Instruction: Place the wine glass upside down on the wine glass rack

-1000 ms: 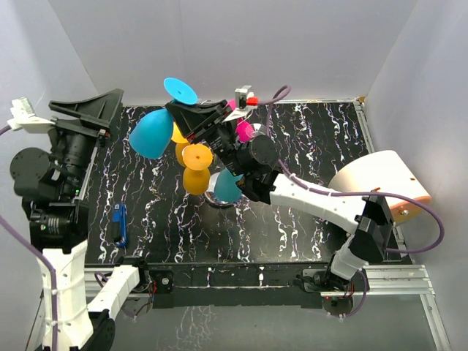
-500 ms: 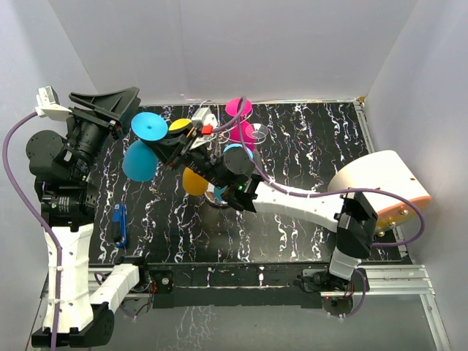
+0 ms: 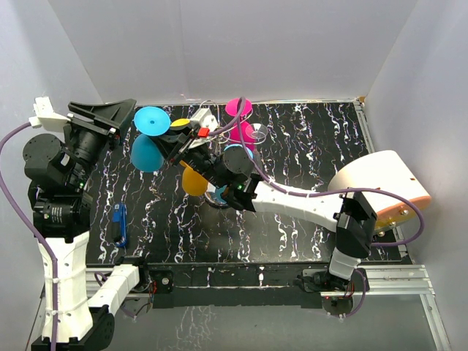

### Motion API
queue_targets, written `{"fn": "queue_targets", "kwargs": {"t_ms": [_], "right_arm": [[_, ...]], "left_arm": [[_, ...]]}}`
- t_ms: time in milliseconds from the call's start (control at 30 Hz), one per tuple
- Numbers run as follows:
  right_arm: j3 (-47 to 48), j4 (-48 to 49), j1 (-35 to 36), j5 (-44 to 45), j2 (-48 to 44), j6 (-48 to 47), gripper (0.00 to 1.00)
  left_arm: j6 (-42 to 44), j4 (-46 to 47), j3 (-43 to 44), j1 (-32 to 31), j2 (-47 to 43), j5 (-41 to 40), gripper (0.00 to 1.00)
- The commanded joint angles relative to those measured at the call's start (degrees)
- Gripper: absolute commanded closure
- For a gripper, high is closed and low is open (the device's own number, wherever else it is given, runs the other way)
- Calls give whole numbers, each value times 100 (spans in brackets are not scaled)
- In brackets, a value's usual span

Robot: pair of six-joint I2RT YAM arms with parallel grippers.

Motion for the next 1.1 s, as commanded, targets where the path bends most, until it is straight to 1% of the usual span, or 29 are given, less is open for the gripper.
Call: {"fn": "queue_targets", "kwargs": {"t_ms": [0,100,267,333,400,533,600,767,833,900,1000,1033,1067], "right_arm": [[350,360,42,139,1,-187,100],[411,289,48,123,60,-185,100],[526,248,44,141,101,-168,100],[596,201,51,140,102,-172,100],[667,167,50,138,290,-183,100],[772,136,48,135,367,-178,100],[830,110,50,100,406,-155,100],[820,133,50,142,393,-117,100],[773,170,51,117,354,-85,99],[697,237,51,60,286,-15,88],[591,294,51,-12,179,153,65],[555,294,51,-11,89,232,59],[515,294,51,-26,-24,267,56]], "left_arm": [[125,-54,8,11,7,126,55],[130,-24,-25,13,16,189,60],[182,-42,-186,8,-121,-65,69],[183,-53,-198,12,-101,-40,70],[161,-47,-219,10,-65,38,70],[45,63,-449,9,-118,78,73],[-32,101,-538,14,-158,70,79],[25,74,-506,13,-202,-55,100],[66,-3,-449,7,-188,-162,100],[133,-54,-393,8,-174,-240,100],[226,-4,-287,12,-159,-350,100],[249,32,-260,14,-154,-377,100],[271,79,-233,11,-139,-400,100]]}}
